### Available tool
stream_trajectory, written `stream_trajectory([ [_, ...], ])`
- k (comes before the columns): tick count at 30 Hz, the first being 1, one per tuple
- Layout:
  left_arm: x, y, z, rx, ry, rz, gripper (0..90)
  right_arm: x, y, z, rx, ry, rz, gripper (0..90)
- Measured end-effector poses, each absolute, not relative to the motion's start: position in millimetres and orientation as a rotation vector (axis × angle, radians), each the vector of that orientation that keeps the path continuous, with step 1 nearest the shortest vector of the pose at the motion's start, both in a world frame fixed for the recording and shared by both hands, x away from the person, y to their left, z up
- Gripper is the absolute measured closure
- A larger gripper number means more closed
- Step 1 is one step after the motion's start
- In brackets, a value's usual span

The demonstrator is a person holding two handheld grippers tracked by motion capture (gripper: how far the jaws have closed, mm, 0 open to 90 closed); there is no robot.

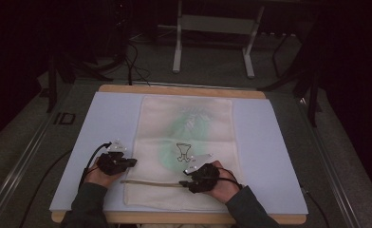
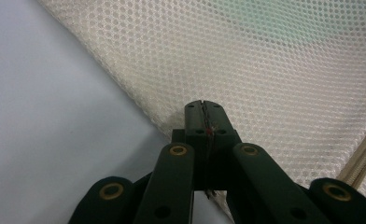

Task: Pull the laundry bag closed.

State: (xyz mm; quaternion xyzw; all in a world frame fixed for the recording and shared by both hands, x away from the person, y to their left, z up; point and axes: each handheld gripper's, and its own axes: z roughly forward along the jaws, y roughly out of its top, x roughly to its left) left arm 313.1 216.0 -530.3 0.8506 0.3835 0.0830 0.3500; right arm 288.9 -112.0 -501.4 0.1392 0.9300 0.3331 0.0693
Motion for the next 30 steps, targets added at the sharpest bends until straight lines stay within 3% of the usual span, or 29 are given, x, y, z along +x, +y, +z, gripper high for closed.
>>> stream_trajectory([
  [30,313.7,216.5,-530.4,2.206,0.987,0.21,89.6,284.2,-66.4,-505.3,0.307,2.841,1.037,55.9],
])
